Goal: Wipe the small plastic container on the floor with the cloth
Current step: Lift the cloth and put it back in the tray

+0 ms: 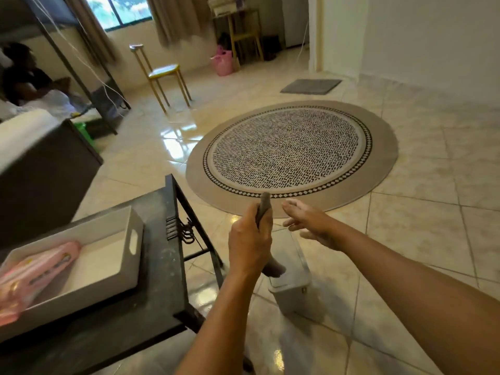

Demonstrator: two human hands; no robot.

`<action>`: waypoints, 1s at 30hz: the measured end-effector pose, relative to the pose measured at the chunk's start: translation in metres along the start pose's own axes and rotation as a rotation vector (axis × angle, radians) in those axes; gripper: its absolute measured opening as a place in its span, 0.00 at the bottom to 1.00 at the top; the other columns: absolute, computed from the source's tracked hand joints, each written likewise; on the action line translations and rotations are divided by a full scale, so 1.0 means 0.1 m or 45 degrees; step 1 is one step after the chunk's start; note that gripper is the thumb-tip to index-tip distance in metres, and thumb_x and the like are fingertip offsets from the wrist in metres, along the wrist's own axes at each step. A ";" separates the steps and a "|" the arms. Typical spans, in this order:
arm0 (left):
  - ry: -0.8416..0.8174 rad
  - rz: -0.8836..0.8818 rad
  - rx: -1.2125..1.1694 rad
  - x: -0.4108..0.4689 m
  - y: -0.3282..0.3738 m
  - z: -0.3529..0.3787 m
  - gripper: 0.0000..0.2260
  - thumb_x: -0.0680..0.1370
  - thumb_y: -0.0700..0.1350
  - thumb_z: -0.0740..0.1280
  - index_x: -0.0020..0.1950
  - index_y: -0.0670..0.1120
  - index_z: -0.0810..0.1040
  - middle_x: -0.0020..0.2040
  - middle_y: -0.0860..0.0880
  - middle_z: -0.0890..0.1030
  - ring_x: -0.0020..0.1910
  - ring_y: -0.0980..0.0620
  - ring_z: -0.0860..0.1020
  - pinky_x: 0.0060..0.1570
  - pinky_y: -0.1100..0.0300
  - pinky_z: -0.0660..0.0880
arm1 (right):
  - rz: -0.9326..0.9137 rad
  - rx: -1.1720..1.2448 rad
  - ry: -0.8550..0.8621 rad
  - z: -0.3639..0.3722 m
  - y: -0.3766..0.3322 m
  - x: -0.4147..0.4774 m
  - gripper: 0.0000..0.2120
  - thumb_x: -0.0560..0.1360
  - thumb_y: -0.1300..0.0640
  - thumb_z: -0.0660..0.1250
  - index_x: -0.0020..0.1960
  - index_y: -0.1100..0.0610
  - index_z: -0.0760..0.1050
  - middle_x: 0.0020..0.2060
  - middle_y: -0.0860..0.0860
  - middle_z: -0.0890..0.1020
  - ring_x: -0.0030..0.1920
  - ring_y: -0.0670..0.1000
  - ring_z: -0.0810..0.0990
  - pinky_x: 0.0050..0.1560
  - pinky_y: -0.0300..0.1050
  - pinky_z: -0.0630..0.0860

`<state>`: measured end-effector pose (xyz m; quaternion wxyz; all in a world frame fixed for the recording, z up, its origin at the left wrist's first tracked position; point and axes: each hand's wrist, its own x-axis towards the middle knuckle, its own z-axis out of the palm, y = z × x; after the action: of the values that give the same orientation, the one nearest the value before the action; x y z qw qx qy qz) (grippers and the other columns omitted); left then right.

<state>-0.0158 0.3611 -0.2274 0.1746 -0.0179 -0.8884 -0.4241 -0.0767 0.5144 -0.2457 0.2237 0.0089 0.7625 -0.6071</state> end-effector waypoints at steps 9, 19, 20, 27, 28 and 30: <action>0.310 0.123 -0.231 0.03 0.79 -1.69 0.05 0.82 0.47 0.65 0.52 0.46 0.78 0.43 0.53 0.79 0.42 0.57 0.79 0.40 0.57 0.78 | -0.299 0.487 -0.443 0.69 -1.36 -0.94 0.33 0.76 0.63 0.68 0.72 0.39 0.58 0.62 0.62 0.76 0.59 0.65 0.80 0.50 0.58 0.82; 0.386 -0.310 0.403 -0.08 0.04 -3.26 0.11 0.83 0.46 0.63 0.61 0.41 0.78 0.53 0.45 0.82 0.46 0.52 0.74 0.47 0.58 0.69 | -0.684 -0.264 -0.202 1.98 -2.20 -1.03 0.11 0.74 0.68 0.70 0.50 0.55 0.76 0.51 0.56 0.78 0.54 0.61 0.80 0.48 0.61 0.84; 0.376 -0.338 0.472 -0.08 -0.03 -3.32 0.12 0.83 0.46 0.63 0.61 0.41 0.79 0.54 0.43 0.82 0.45 0.51 0.74 0.47 0.58 0.69 | -0.682 -0.354 -0.180 2.09 -2.23 -0.96 0.10 0.73 0.67 0.71 0.50 0.55 0.77 0.50 0.53 0.78 0.54 0.59 0.80 0.47 0.58 0.84; 0.204 -0.480 0.901 0.08 -0.45 -3.37 0.11 0.83 0.46 0.63 0.61 0.43 0.79 0.58 0.41 0.82 0.56 0.40 0.80 0.44 0.55 0.67 | -0.622 -0.794 -0.177 2.54 -2.17 -0.45 0.15 0.73 0.68 0.72 0.58 0.58 0.78 0.55 0.55 0.79 0.51 0.54 0.80 0.50 0.52 0.83; 0.180 -0.487 0.930 0.12 -0.50 -3.35 0.10 0.83 0.44 0.63 0.61 0.44 0.80 0.58 0.41 0.82 0.55 0.40 0.80 0.44 0.54 0.67 | -0.634 -0.865 -0.160 2.58 -2.14 -0.39 0.16 0.73 0.67 0.72 0.59 0.57 0.78 0.56 0.55 0.79 0.53 0.54 0.80 0.52 0.51 0.83; 0.131 -0.486 0.947 0.20 -0.62 -3.32 0.11 0.81 0.41 0.64 0.61 0.46 0.82 0.56 0.41 0.83 0.53 0.41 0.81 0.43 0.55 0.69 | -0.661 -0.976 -0.125 2.65 -2.10 -0.29 0.16 0.73 0.68 0.70 0.59 0.57 0.79 0.56 0.54 0.79 0.53 0.54 0.80 0.52 0.48 0.82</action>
<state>0.0522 0.0673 -0.0748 0.1316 0.2324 -0.9585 -0.0996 -0.0231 0.2202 -0.0855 0.0873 -0.2943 0.8973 -0.3171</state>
